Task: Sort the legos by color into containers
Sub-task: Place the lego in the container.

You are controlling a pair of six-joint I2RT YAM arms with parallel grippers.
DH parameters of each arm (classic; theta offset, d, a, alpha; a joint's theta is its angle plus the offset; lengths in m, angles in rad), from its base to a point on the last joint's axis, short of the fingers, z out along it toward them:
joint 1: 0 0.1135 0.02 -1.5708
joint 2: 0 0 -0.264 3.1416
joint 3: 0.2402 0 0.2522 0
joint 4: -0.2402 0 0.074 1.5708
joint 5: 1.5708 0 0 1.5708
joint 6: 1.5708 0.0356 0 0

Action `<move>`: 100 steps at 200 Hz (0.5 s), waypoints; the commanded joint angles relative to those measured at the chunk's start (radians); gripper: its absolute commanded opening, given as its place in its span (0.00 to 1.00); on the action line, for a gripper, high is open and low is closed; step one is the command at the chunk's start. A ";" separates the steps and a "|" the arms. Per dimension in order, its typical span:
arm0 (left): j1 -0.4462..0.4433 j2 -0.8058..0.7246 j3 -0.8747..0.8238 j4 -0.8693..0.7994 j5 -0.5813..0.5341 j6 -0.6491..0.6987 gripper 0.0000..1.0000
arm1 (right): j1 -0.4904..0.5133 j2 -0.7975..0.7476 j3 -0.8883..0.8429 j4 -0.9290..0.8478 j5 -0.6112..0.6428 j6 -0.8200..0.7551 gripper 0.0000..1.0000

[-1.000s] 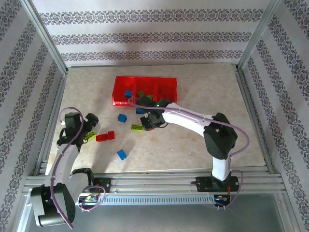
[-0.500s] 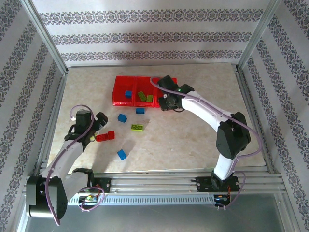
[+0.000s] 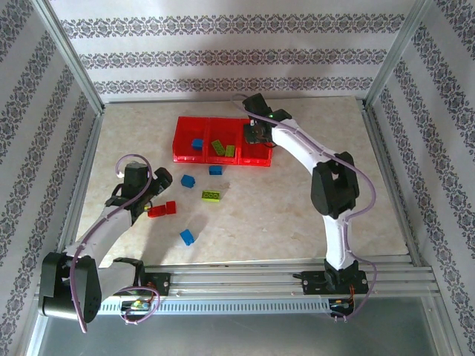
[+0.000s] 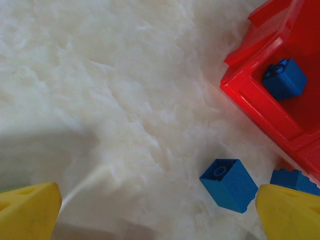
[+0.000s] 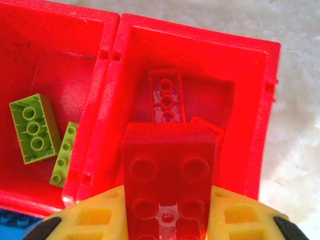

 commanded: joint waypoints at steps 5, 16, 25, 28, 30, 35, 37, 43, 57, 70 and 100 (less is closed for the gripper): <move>-0.015 0.002 0.037 -0.007 -0.023 0.022 1.00 | -0.005 0.059 0.094 -0.023 0.033 -0.036 0.19; -0.015 0.002 0.039 -0.016 -0.025 0.025 1.00 | -0.007 0.079 0.115 -0.029 0.037 -0.036 0.20; -0.014 0.004 0.039 -0.022 -0.025 0.027 1.00 | -0.008 0.093 0.128 -0.031 0.038 -0.036 0.21; -0.015 0.005 0.040 -0.024 -0.025 0.028 1.00 | -0.009 0.096 0.132 -0.031 0.038 -0.036 0.21; -0.015 0.006 0.040 -0.024 -0.025 0.028 1.00 | -0.010 0.098 0.134 -0.031 0.037 -0.036 0.21; -0.015 0.006 0.041 -0.026 -0.025 0.031 1.00 | -0.010 0.105 0.139 -0.031 0.036 -0.036 0.22; -0.014 0.007 0.042 -0.028 -0.024 0.030 1.00 | -0.011 0.108 0.141 -0.031 0.036 -0.037 0.22; -0.015 0.009 0.043 -0.031 -0.026 0.031 1.00 | -0.011 0.114 0.146 -0.031 0.036 -0.036 0.22; -0.015 0.009 0.047 -0.043 -0.029 0.036 1.00 | -0.013 0.128 0.152 -0.032 0.038 -0.036 0.23; -0.015 0.009 0.052 -0.052 -0.033 0.039 1.00 | -0.014 0.135 0.151 -0.033 0.041 -0.033 0.25; -0.015 0.015 0.064 -0.073 -0.045 0.053 1.00 | -0.019 0.140 0.141 -0.034 0.042 -0.022 0.32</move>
